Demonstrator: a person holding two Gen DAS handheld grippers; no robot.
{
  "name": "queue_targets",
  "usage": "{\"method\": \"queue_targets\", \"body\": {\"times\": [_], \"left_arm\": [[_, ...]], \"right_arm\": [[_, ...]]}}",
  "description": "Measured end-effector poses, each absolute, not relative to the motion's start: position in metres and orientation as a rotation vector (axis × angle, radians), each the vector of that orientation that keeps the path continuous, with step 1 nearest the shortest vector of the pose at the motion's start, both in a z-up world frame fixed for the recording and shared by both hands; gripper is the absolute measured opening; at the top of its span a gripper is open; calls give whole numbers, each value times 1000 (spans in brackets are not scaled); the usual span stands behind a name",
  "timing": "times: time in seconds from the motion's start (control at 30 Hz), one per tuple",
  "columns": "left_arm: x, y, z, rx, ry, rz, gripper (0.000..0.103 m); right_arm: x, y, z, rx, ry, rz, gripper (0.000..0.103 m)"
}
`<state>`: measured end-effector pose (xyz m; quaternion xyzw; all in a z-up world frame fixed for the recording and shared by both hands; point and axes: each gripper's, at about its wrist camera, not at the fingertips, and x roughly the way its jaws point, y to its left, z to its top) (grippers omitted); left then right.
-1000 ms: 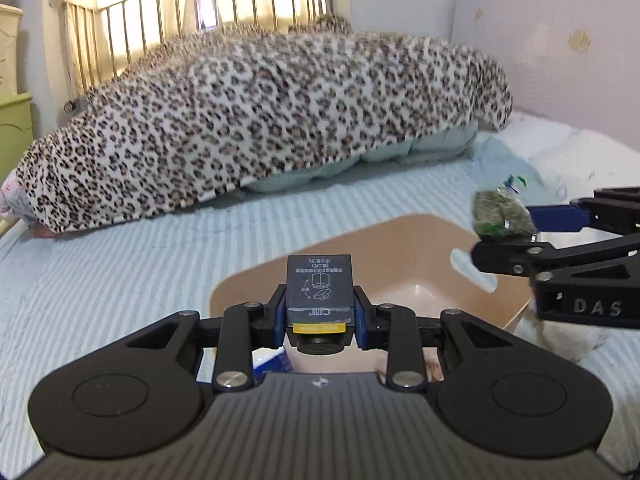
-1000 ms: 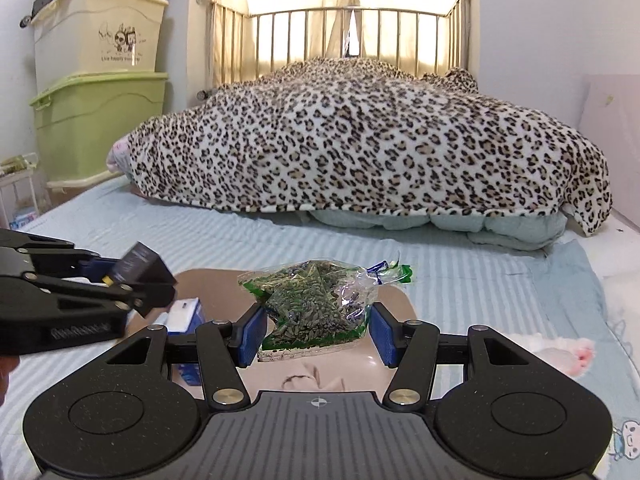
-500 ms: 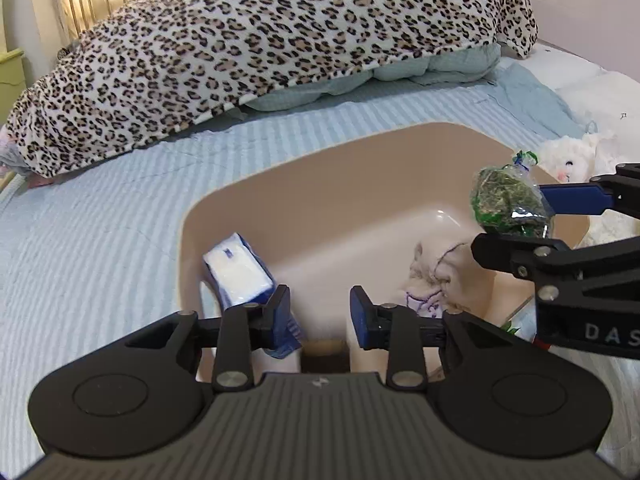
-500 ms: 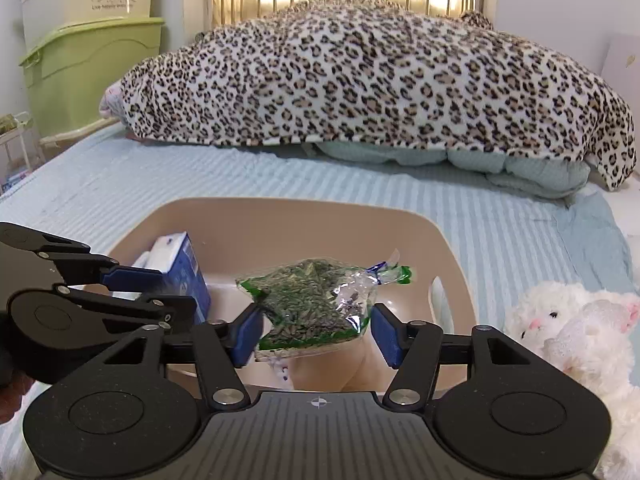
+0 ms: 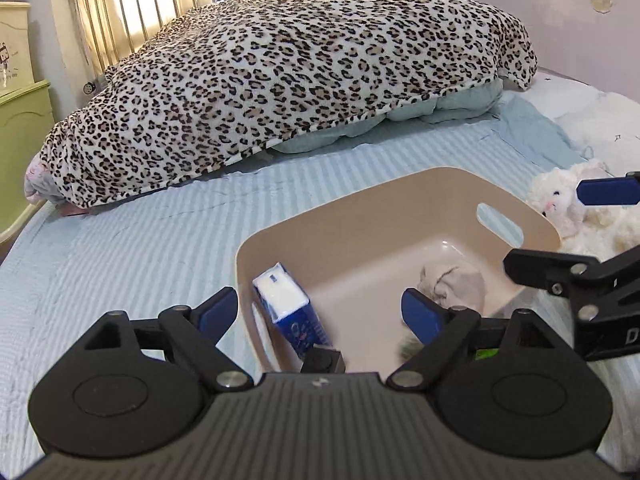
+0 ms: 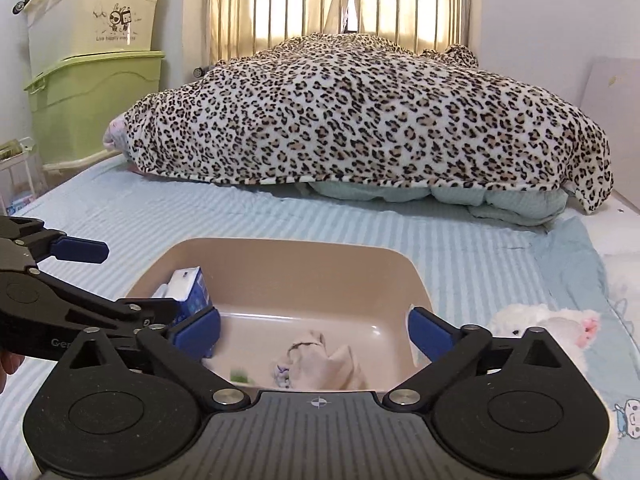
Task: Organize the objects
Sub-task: 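Lower the battery box and herb bag into the basket and open both tools, then grasp the printed juice box with the left tool while the right tool grasps the Hello Kitty plush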
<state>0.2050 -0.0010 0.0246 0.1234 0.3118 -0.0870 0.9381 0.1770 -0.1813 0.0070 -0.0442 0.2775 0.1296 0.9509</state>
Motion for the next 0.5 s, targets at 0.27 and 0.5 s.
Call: {"method": "queue_targets", "body": {"times": [0.27, 0.5], "left_arm": [[177, 18, 9, 215, 684, -169, 94], [163, 25, -21, 205, 751, -171, 94]], "right_arm": [[149, -187, -12, -108, 637, 279, 103], [139, -190, -45, -101, 724, 277, 103]]}}
